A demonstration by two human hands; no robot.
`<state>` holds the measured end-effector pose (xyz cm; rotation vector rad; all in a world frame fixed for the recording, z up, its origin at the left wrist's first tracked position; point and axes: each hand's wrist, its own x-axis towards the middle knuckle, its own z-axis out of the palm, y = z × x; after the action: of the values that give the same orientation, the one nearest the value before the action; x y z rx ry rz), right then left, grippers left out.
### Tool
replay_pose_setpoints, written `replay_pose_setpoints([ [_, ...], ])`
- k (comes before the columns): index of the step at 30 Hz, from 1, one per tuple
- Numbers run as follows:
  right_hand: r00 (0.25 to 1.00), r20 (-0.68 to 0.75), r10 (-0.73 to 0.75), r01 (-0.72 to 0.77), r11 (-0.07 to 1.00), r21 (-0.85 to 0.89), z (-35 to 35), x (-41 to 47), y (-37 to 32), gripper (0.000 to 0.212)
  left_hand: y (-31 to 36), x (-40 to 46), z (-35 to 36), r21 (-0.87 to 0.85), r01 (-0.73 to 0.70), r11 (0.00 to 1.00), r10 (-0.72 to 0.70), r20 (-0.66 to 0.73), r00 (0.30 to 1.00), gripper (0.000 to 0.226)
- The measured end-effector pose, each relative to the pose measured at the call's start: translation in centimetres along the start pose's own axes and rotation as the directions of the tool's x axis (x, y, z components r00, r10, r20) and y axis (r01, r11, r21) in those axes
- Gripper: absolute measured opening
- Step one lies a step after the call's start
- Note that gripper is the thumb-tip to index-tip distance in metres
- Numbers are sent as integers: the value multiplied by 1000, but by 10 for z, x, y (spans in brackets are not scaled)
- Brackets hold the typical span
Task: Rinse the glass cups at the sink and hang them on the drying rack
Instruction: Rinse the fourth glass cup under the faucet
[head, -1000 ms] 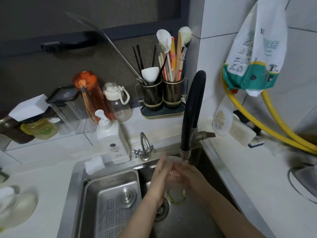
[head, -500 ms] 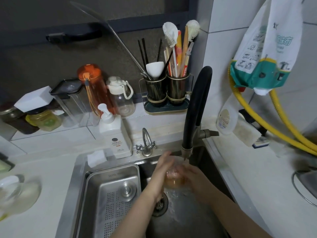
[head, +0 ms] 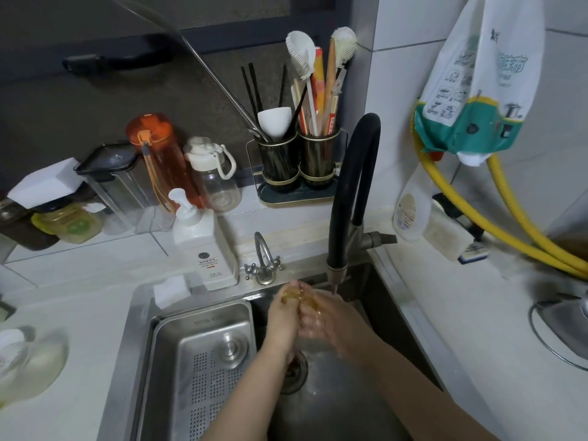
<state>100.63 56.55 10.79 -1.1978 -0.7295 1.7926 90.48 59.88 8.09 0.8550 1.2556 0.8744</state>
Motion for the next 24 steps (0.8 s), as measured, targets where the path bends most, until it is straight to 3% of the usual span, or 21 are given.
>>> replay_pose_setpoints([
  [2,1000,20,-7,12,973,-230,-3,-3,4,19,10,1,-1,5,84,996,-84,15,996,27],
  [4,993,105,-51,105,790,-605,-12,-10,11,27,17,1,-3,35,148,988,-150,40,988,26],
  [6,975,182,-129,221,673,-706,-18,-18,14,19,19,-4,-5,8,164,986,-164,80,983,23],
  [7,968,182,-173,251,690,-679,-18,-20,12,15,15,-3,-7,-19,130,991,-127,116,985,20],
  [8,972,154,-175,232,781,-580,-18,-21,9,12,10,-3,-10,-57,73,996,-63,161,985,20],
  [10,980,99,-175,198,927,-318,-13,-17,0,17,-3,-6,-15,-73,-11,997,27,219,975,38],
  [11,979,64,-194,205,944,-257,-12,-16,-3,20,-8,-8,-16,-65,-47,997,60,209,976,47],
  [14,968,110,-224,246,932,-268,-9,-21,0,20,-5,-9,-13,-102,-91,991,107,163,981,41],
  [18,960,209,-187,251,906,-341,-16,-21,-8,18,5,-15,-7,-135,-50,990,77,209,975,26],
  [20,970,134,-204,231,946,-228,-22,-14,-10,14,-6,-23,-10,59,-181,982,168,176,970,40],
  [22,983,81,-163,166,985,-40,-29,-8,-10,18,-15,-29,-18,265,-372,889,317,230,920,63],
  [24,990,99,-103,97,993,64,-33,-6,-6,20,-16,-29,-22,287,-389,875,304,299,904,72],
])
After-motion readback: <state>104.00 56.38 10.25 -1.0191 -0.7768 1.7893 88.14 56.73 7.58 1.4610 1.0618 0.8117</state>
